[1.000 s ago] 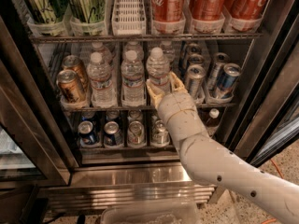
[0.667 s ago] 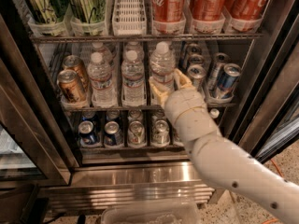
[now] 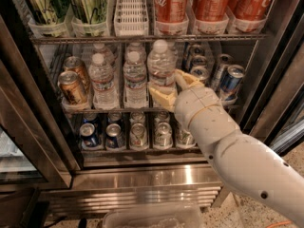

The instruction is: Pick water bottle from middle shelf of fridge

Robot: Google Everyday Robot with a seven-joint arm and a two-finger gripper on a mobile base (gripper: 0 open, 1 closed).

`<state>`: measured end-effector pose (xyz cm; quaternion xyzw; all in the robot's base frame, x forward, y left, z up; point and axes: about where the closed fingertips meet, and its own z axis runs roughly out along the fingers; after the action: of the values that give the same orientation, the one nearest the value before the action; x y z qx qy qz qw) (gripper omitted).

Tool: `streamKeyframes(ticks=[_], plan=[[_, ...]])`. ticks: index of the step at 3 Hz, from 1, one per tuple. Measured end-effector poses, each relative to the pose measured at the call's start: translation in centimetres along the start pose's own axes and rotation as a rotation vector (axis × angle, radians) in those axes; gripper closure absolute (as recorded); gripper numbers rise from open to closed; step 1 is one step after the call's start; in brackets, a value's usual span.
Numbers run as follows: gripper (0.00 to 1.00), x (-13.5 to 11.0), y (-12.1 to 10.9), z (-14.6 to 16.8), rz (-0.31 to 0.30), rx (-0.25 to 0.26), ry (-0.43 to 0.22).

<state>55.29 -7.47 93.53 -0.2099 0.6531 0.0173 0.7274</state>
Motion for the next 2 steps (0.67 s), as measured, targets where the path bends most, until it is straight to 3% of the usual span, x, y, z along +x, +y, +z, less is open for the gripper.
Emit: streamKeyframes(ticks=[1,2], plan=[[1.0,0.0,0.0,0.0,0.0,0.0,0.0],[1.0,0.5,1.2,-1.5,0.024,-0.053,0.019]])
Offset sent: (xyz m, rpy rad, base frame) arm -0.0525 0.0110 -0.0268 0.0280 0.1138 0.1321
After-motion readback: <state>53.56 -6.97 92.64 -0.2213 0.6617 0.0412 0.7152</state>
